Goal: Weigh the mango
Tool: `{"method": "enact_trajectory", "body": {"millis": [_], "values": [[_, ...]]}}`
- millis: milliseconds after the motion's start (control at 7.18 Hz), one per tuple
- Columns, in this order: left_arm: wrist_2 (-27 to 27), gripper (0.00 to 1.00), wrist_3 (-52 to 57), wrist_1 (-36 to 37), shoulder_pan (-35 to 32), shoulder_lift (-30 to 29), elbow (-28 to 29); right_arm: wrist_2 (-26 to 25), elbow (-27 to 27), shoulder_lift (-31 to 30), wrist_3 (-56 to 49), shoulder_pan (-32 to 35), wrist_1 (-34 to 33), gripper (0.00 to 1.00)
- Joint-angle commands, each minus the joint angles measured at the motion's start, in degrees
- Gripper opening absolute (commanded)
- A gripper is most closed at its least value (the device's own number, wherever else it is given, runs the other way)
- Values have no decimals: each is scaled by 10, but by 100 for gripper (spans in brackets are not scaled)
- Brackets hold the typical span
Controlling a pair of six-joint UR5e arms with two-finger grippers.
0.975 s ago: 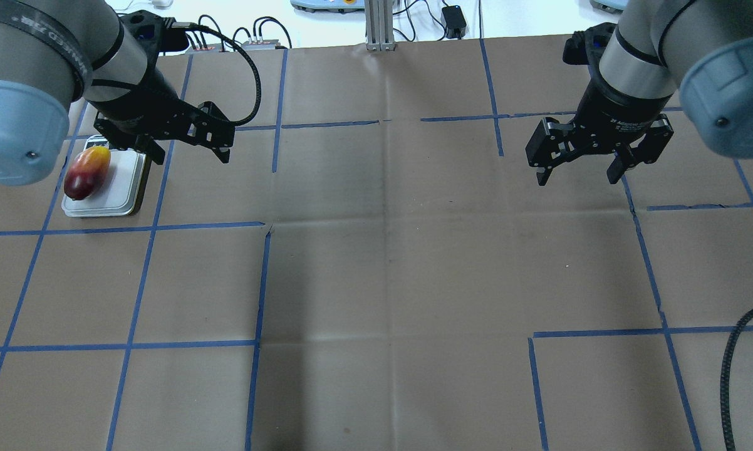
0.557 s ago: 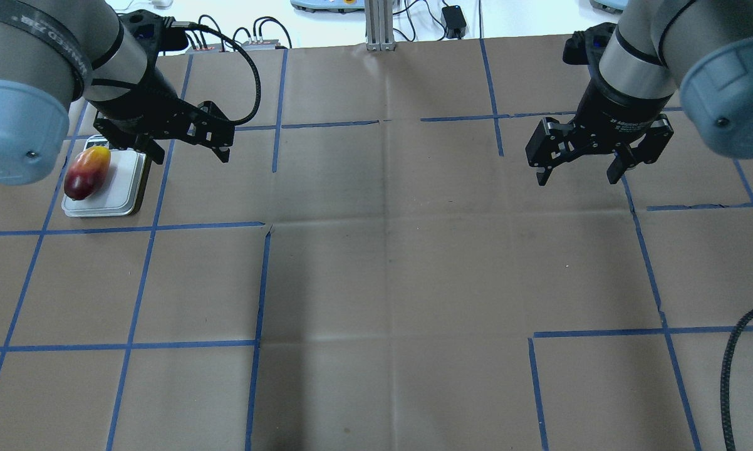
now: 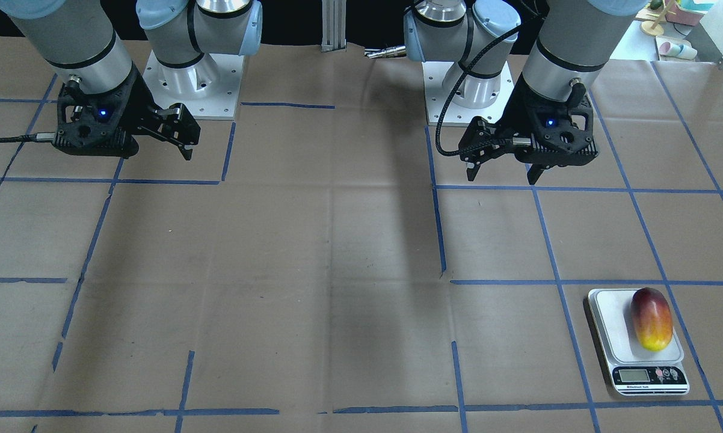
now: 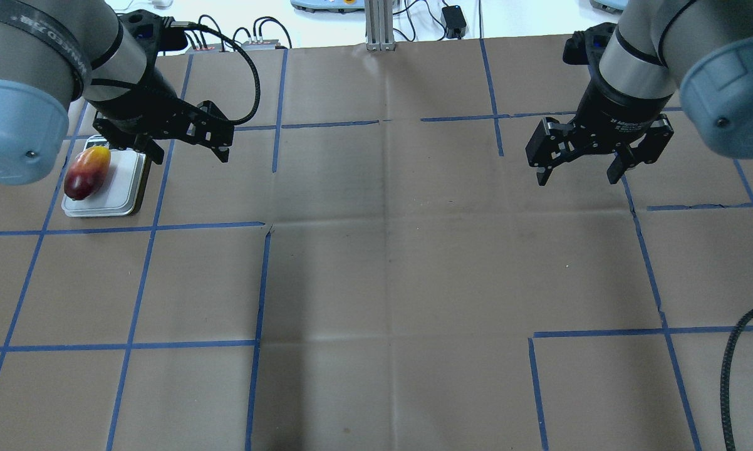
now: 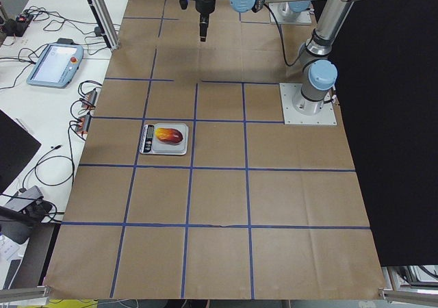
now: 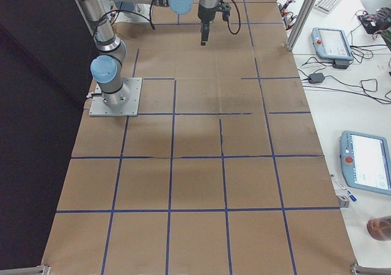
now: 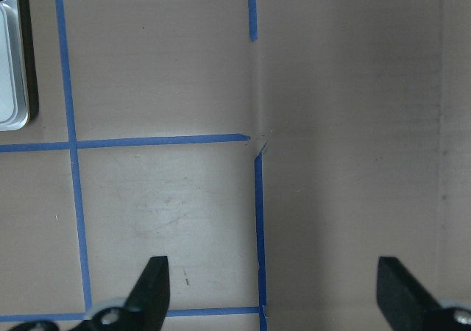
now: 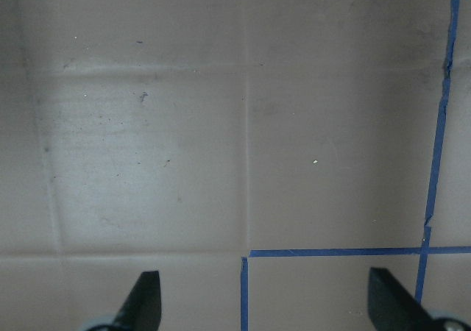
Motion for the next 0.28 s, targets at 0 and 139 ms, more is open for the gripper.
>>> {"method": "enact_trajectory", "body": {"millis": [0,139], "values": [[1,100,0,-1,1,0,-1,0,0,0,0,0,0,100],[0,100,0,-1,1,1,-1,0,0,0,0,0,0,100]]}}
